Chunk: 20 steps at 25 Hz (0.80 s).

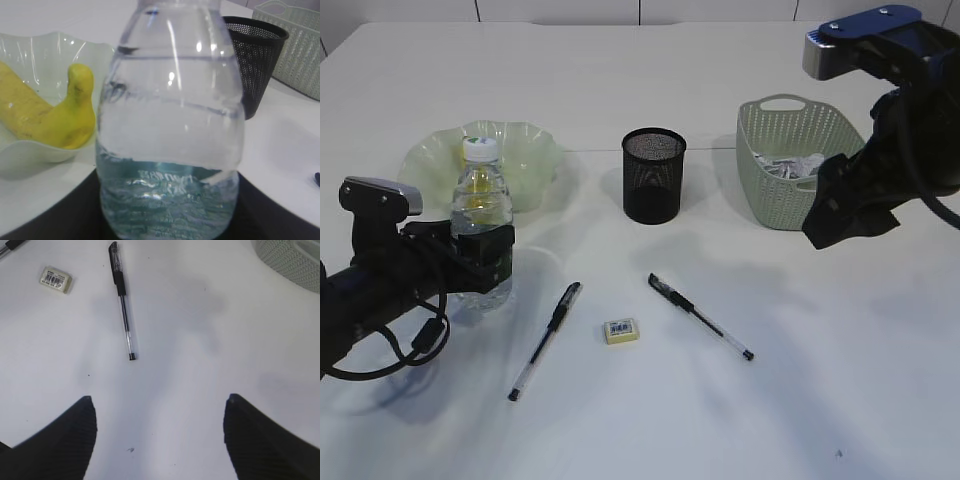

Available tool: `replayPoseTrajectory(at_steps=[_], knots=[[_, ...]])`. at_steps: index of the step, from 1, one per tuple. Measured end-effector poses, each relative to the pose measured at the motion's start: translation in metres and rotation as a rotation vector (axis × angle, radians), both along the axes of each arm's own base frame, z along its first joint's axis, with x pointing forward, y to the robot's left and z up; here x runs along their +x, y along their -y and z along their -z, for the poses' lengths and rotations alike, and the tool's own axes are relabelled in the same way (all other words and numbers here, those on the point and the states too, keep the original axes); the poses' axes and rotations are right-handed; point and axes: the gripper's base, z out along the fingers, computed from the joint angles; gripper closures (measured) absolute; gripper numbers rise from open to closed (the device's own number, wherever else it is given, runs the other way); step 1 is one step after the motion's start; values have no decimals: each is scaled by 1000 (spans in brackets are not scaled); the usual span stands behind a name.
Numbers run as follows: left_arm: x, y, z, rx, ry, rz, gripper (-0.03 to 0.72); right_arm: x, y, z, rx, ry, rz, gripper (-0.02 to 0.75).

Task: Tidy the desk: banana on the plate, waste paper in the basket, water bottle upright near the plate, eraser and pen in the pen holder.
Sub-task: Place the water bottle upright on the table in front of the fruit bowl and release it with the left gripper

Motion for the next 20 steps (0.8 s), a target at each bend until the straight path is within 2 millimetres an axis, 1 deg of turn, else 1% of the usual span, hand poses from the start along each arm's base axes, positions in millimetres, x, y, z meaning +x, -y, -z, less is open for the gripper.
replayPoseTrajectory(at_steps=[5, 10, 14, 20], knots=[[2, 0, 7, -20, 18, -7, 296, 0, 0, 0, 0, 0, 0, 150], [2, 0, 7, -24, 23, -6, 295, 0, 0, 0, 1, 3, 0, 151], [2, -1, 8, -26, 23, -17, 277, 1, 0, 0, 2, 7, 0, 151], [-4, -5, 9, -31, 12, -49, 256, 1, 0, 0, 4, 11, 1, 151]])
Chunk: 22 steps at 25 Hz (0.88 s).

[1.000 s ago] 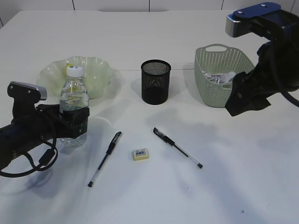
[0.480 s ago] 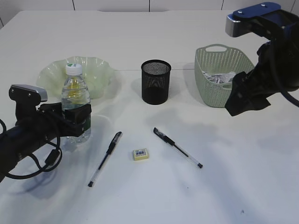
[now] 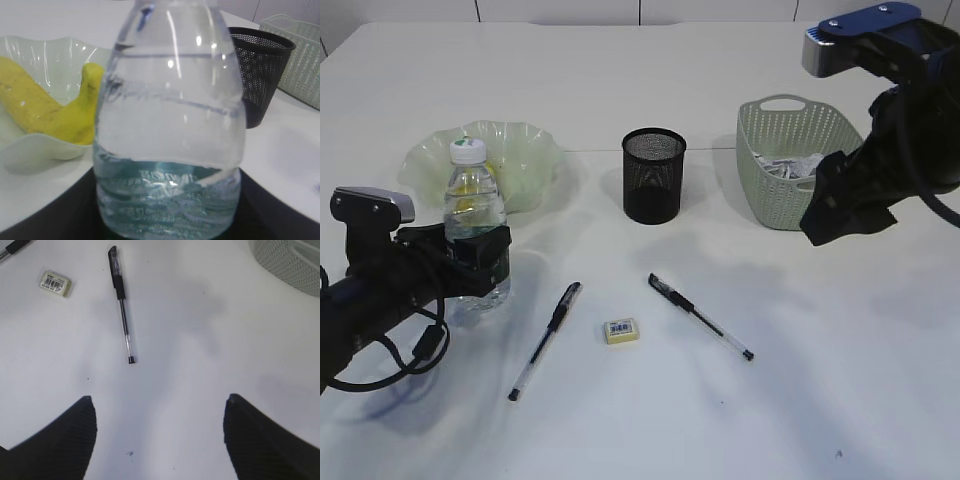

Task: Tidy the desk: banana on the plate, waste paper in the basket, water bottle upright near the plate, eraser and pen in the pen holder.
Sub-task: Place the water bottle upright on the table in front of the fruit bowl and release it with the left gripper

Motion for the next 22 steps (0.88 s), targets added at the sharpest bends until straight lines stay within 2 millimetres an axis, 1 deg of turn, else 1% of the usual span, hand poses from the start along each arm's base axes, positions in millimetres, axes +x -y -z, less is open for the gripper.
replayPoseTrajectory(at_steps=[5, 8, 11, 17, 19, 22], knots=[[-2, -1, -2, 27, 2, 1, 244, 2, -1, -1, 7, 23, 2, 151], [-2, -1, -2, 35, 0, 0, 202, 2, -1, -1, 9, 27, 2, 151], [-6, -2, 4, 63, -65, -2, 162, 2, -1, -1, 9, 27, 2, 151], [-7, -3, 8, 77, -93, -5, 148, 2, -1, -1, 9, 27, 2, 151], [-7, -3, 5, 77, -90, -5, 148, 2, -1, -1, 9, 27, 2, 151], [-7, -3, -5, 70, -61, -6, 141, 2, -1, -1, 9, 27, 2, 151]])
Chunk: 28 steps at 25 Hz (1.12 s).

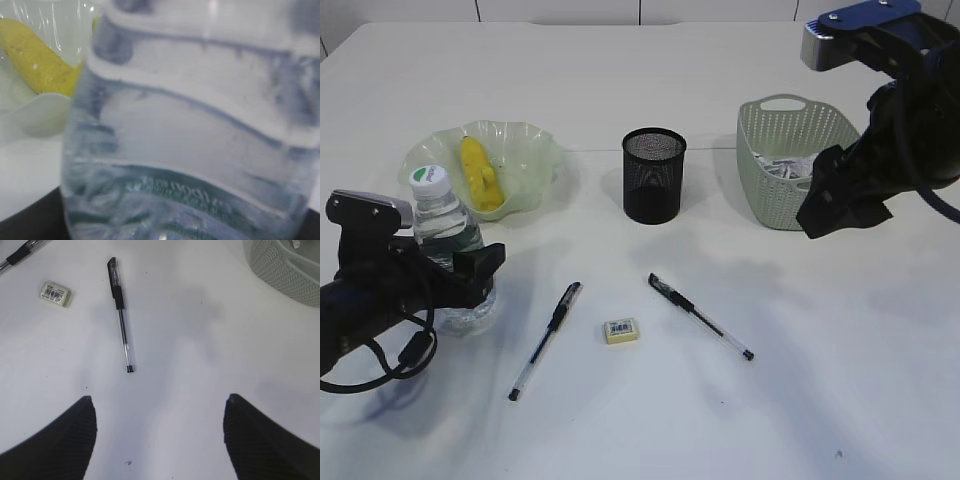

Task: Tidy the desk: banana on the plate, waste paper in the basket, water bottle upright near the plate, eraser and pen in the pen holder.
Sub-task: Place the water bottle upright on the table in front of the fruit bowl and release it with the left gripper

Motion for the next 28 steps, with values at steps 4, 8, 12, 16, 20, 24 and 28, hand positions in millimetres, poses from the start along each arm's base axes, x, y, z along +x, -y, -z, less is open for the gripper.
replayPoseTrajectory(at_steps=[4, 8, 12, 16, 20, 24, 28], knots=[[-4, -1, -11, -5, 26, 0, 105, 0, 0, 0, 0, 0, 0, 151], [-12, -3, -22, -9, 41, 0, 93, 0, 0, 0, 0, 0, 0, 151], [-16, -3, -36, -16, 78, -2, 92, 0, 0, 0, 0, 0, 0, 151], [-17, -4, -55, -28, 145, -1, 92, 0, 0, 0, 0, 0, 0, 151], [-18, -5, -68, -25, 190, -14, 94, 0, 0, 0, 0, 0, 0, 152], [-20, -6, -86, -36, 252, -18, 95, 0, 0, 0, 0, 0, 0, 151], [-24, -7, -107, -52, 325, -18, 95, 0, 0, 0, 0, 0, 0, 151]])
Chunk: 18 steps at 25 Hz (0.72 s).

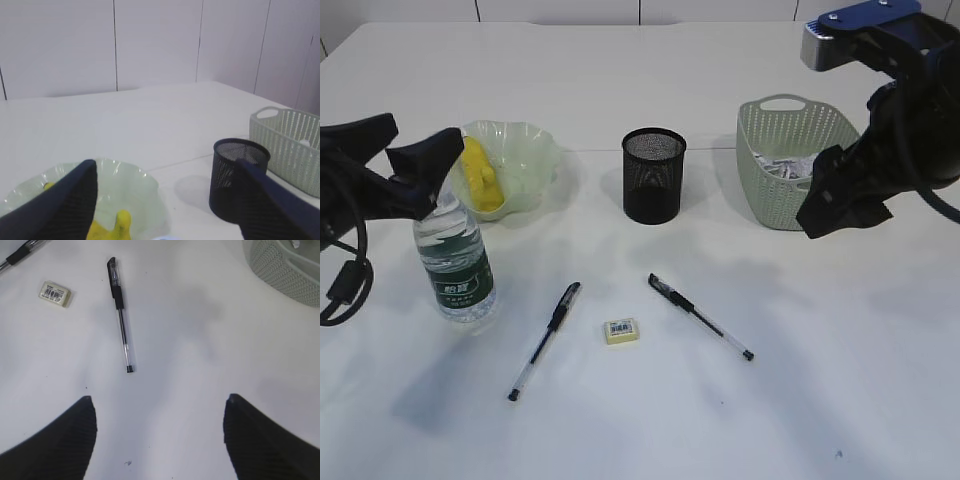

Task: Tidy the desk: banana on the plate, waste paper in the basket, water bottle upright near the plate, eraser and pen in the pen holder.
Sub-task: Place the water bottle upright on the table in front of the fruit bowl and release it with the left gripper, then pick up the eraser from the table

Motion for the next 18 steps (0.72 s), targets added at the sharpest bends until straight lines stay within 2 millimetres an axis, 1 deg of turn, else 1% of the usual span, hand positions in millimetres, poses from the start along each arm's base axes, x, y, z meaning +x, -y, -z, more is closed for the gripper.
replayPoseTrajectory(at_steps=[4, 7, 9, 12, 15, 18], knots=[[-1, -1, -17, -13, 61, -4, 95, 0, 0, 0, 0, 0, 0, 151], [5, -6, -31, -25, 104, -31, 95, 0, 0, 0, -2, 1, 0, 152], [10, -11, -36, -9, 76, -62, 95, 0, 1, 0, -16, 5, -3, 152], [19, -26, -43, 21, 9, -126, 95, 2, 2, 3, -36, 2, -6, 152], [19, -46, -49, 34, -25, -200, 95, 7, 1, 10, -45, -21, -7, 151], [17, -69, -49, 33, -91, -298, 95, 10, -1, 16, -49, -39, -7, 151]])
